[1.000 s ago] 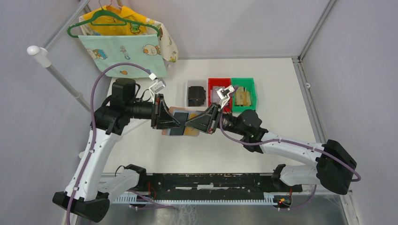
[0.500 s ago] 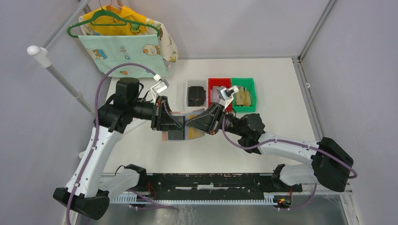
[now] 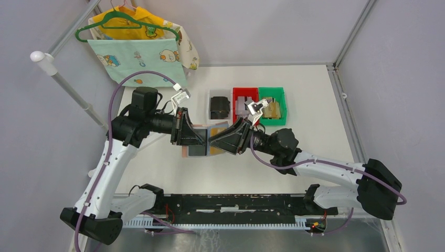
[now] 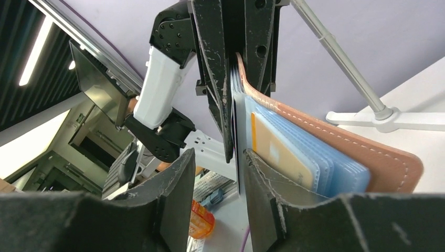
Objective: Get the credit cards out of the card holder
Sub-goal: Remove the credit card from the card holder.
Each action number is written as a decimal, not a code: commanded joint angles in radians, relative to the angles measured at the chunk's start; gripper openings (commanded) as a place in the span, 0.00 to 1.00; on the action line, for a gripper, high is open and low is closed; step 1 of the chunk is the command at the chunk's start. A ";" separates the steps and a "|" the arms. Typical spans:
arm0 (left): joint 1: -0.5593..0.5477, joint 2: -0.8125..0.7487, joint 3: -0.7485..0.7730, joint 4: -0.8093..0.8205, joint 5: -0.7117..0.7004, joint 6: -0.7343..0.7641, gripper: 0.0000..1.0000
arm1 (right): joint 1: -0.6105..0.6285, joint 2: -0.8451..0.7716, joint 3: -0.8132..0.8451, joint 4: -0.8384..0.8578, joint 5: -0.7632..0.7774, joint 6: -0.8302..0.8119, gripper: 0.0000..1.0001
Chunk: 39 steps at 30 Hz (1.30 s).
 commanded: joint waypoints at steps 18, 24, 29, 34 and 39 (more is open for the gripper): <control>-0.010 0.059 0.134 -0.114 0.077 -0.015 0.54 | -0.001 0.054 -0.009 -0.069 0.061 0.000 0.41; -0.009 0.033 0.143 -0.141 0.093 0.068 0.55 | 0.000 0.058 -0.008 -0.049 0.052 0.012 0.39; -0.010 0.031 0.120 -0.140 0.028 0.091 0.30 | 0.002 0.057 -0.006 -0.028 0.045 0.022 0.38; -0.009 0.041 0.129 -0.140 -0.019 0.088 0.27 | 0.004 0.051 0.002 -0.020 0.042 0.023 0.37; -0.009 0.043 0.123 -0.141 0.016 0.078 0.56 | 0.011 0.053 0.026 -0.046 0.058 0.008 0.37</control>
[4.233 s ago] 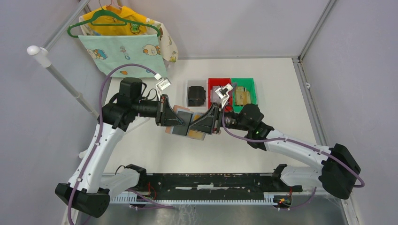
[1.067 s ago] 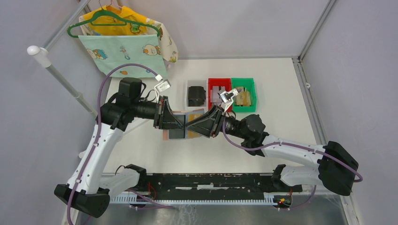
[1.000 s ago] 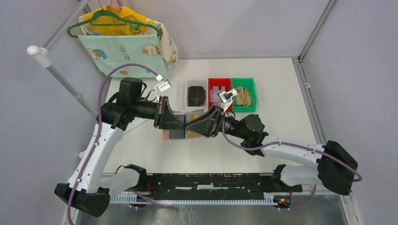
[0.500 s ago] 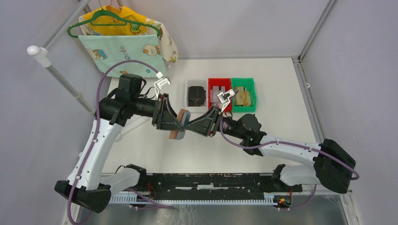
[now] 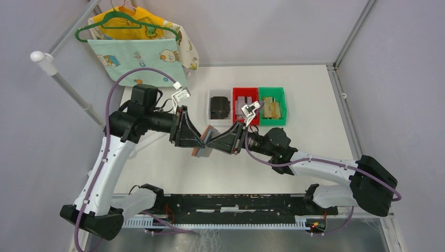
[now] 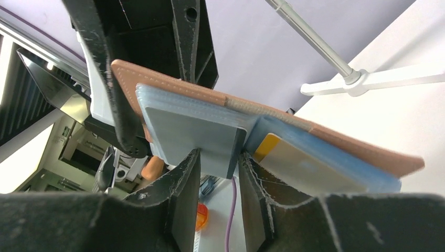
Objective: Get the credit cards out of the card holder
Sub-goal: Remove the credit card from the card holder.
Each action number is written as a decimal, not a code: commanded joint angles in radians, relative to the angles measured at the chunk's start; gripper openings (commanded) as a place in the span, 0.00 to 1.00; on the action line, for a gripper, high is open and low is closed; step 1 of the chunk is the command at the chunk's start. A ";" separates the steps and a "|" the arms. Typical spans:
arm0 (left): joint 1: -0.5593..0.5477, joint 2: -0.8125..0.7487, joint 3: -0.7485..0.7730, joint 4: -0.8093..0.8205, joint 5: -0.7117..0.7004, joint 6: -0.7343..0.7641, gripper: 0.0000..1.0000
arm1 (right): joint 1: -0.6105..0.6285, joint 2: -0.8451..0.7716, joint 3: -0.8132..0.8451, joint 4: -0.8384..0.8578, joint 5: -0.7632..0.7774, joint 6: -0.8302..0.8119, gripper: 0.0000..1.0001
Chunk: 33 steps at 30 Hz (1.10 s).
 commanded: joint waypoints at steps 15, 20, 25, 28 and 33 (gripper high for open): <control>-0.016 -0.015 -0.009 -0.117 -0.023 0.240 0.55 | 0.051 0.030 0.179 -0.123 0.112 -0.075 0.28; -0.028 -0.022 -0.017 -0.169 -0.024 0.325 0.57 | 0.052 0.041 0.192 -0.123 0.168 -0.054 0.27; -0.045 -0.040 -0.017 -0.181 0.003 0.370 0.56 | 0.060 0.086 0.222 -0.099 0.203 -0.024 0.26; -0.065 -0.056 -0.020 -0.192 -0.041 0.406 0.51 | 0.063 0.099 0.245 -0.101 0.215 -0.017 0.25; -0.100 -0.076 0.001 -0.209 -0.121 0.493 0.48 | 0.064 0.086 0.247 -0.103 0.252 -0.022 0.24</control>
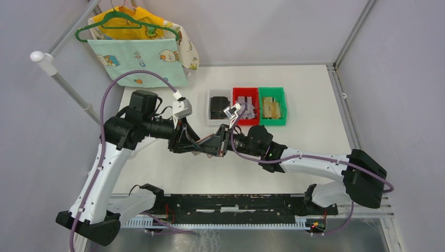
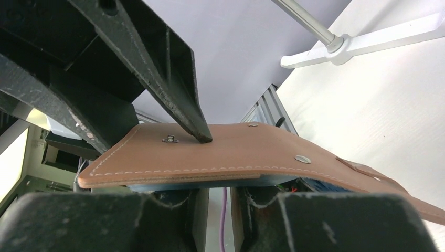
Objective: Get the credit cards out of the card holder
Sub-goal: Remove the credit card from the card holder.
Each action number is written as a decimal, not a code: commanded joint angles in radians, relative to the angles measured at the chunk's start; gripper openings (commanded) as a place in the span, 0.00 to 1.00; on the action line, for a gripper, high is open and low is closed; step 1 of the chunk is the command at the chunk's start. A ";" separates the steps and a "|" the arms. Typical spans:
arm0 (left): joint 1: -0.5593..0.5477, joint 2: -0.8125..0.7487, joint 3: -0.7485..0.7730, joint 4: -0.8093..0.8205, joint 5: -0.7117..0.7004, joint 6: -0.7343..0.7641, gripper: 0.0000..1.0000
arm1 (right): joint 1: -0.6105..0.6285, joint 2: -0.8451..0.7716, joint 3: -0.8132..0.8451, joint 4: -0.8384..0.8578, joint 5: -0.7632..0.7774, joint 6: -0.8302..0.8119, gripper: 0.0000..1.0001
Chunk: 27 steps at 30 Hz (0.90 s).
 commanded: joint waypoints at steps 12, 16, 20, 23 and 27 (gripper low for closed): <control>-0.126 -0.048 0.030 -0.171 -0.015 0.194 0.25 | -0.017 -0.024 0.113 0.129 0.195 -0.002 0.23; -0.130 -0.051 0.043 -0.107 -0.096 0.129 0.03 | -0.016 -0.029 0.114 0.128 0.182 -0.008 0.23; -0.130 -0.049 0.101 -0.030 -0.150 0.061 0.02 | -0.017 -0.096 0.050 0.108 0.173 -0.054 0.34; -0.131 -0.053 0.115 0.026 -0.136 -0.012 0.02 | -0.019 -0.167 0.003 0.058 0.152 -0.150 0.45; -0.131 -0.032 0.115 0.025 -0.083 -0.081 0.02 | -0.021 -0.260 -0.007 -0.095 0.165 -0.361 0.56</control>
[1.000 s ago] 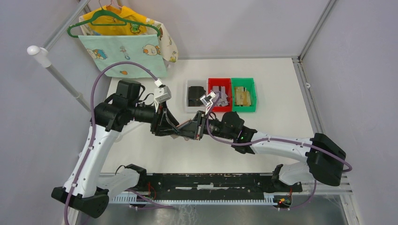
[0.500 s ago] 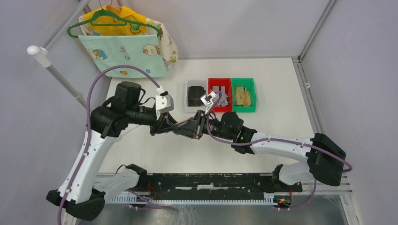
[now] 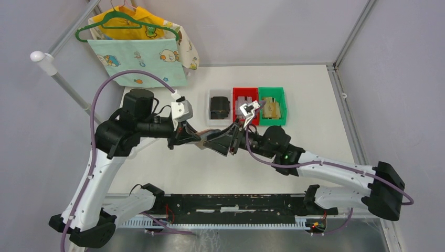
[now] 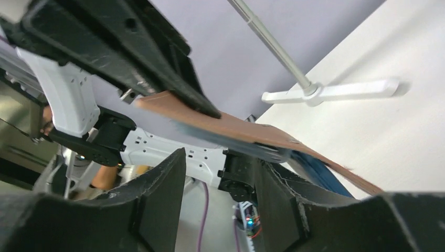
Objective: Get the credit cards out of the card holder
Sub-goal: Remove the credit card from the card holder.
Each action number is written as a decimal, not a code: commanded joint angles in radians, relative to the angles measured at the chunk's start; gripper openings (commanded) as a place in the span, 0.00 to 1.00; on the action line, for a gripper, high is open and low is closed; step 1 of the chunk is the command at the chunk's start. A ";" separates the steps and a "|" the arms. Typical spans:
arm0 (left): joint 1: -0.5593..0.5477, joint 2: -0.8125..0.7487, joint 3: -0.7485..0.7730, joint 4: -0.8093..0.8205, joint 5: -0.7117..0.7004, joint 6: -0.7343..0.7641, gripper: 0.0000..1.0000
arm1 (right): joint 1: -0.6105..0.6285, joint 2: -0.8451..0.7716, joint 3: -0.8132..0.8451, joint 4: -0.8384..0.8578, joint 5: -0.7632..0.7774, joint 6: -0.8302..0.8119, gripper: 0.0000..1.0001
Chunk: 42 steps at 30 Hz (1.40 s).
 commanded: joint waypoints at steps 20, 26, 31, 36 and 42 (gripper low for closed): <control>-0.020 0.048 0.045 -0.016 0.365 -0.324 0.02 | -0.025 -0.204 0.250 -0.428 -0.253 -0.763 0.85; -0.020 0.052 0.047 -0.016 0.368 -0.324 0.02 | -0.038 -0.205 0.261 -0.464 -0.364 -0.754 0.79; -0.019 0.059 0.057 -0.016 0.369 -0.317 0.02 | -0.051 -0.207 0.250 -0.446 -0.417 -0.714 0.72; -0.020 0.065 0.063 -0.015 0.377 -0.310 0.02 | -0.052 -0.154 0.259 -0.431 -0.462 -0.662 0.54; -0.019 0.049 0.048 -0.018 0.328 -0.262 0.19 | -0.064 -0.116 0.318 -0.481 -0.470 -0.648 0.00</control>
